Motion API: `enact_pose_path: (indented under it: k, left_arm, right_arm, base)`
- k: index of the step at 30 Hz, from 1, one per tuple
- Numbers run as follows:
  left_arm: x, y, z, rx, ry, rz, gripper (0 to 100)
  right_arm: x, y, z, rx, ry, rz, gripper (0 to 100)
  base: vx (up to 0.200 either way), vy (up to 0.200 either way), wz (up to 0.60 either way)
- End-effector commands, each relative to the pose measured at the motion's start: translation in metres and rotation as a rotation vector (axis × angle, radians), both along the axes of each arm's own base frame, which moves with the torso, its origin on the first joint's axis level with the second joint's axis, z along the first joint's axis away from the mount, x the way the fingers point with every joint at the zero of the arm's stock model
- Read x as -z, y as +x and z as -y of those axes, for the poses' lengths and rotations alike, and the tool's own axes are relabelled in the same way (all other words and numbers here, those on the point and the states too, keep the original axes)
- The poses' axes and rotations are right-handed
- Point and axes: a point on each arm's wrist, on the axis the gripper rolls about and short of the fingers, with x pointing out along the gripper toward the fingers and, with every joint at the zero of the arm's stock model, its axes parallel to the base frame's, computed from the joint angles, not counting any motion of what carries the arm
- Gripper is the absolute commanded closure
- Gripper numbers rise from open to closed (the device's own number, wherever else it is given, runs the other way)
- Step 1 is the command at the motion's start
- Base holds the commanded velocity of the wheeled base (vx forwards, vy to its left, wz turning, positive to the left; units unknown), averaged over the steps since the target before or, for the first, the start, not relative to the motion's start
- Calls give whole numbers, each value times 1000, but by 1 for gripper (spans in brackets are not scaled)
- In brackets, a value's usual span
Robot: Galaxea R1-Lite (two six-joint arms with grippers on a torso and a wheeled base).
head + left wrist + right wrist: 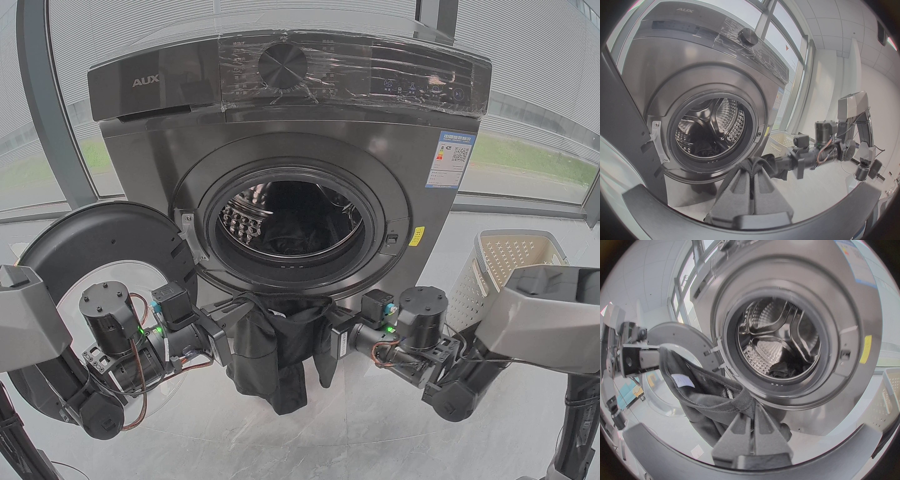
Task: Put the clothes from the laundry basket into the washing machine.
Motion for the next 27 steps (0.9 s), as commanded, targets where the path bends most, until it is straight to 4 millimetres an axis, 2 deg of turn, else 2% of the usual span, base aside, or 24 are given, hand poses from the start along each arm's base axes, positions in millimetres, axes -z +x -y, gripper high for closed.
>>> enact_pose_path:
  k: [1, 7, 15, 21, 27]
  left_arm:
    - [-1, -1, -1, -3, -1, 4, 100]
    - [-16, -8, -4, -3, -23, 47, 100]
    - [-26, -18, -4, 10, -39, 78, 100]
    - [-28, -20, -1, 26, -41, 86, 100]
    - [-29, -20, 0, 24, -40, 91, 100]
  right_arm:
    - [-49, -21, 28, 22, 52, 68, 100]
    - [-70, -46, 52, 42, 64, 84, 100]
    - [-79, -71, 79, 51, 106, 53, 100]
    - [-91, -77, 84, 64, 143, 111, 100]
    - [-92, -78, 84, 61, 132, 135, 100]
  base:
    - [0, 0, 0]
    - [0, 0, 0]
    - [0, 0, 0]
    - [0, 0, 0]
    - [0, 0, 0]
